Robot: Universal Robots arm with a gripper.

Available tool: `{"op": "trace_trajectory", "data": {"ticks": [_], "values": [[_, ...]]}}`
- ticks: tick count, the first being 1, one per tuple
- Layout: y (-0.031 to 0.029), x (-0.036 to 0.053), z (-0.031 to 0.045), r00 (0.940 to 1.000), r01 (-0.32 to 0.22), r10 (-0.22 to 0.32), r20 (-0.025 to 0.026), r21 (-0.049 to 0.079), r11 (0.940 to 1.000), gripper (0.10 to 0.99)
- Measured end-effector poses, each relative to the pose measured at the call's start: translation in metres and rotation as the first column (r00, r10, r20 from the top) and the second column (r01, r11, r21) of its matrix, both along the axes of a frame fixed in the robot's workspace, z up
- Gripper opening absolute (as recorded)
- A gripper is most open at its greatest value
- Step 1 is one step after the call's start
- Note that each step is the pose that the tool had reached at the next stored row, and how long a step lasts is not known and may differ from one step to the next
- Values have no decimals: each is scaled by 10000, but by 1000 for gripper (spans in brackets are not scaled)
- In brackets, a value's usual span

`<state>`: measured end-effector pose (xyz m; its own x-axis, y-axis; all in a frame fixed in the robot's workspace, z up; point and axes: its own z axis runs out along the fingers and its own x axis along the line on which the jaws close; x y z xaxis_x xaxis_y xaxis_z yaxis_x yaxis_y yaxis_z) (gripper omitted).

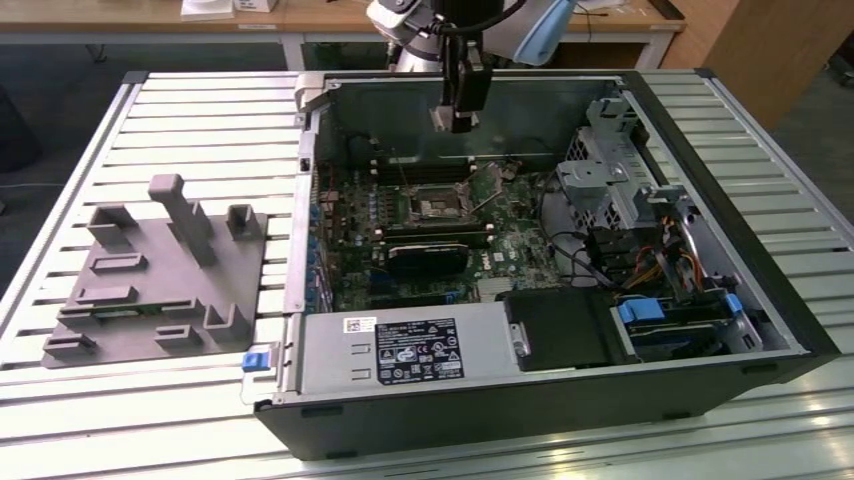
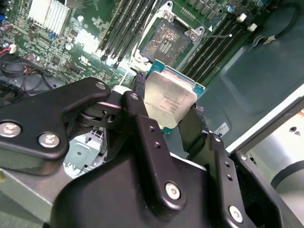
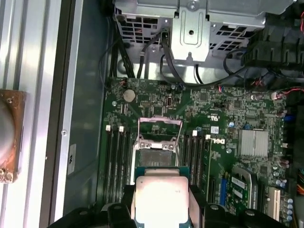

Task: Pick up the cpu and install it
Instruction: 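Place the cpu into insertion slot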

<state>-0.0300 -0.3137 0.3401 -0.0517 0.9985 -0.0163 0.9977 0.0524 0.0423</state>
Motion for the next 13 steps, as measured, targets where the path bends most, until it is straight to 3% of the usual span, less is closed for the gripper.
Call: {"op": "trace_trajectory", "data": {"ticks": [8, 13], "values": [[41, -1, -146, 9999, 159, -159, 1, -4, 9999, 533], [59, -24, -237, 9989, 473, -473, 3, -82, 9988, 533]]}}
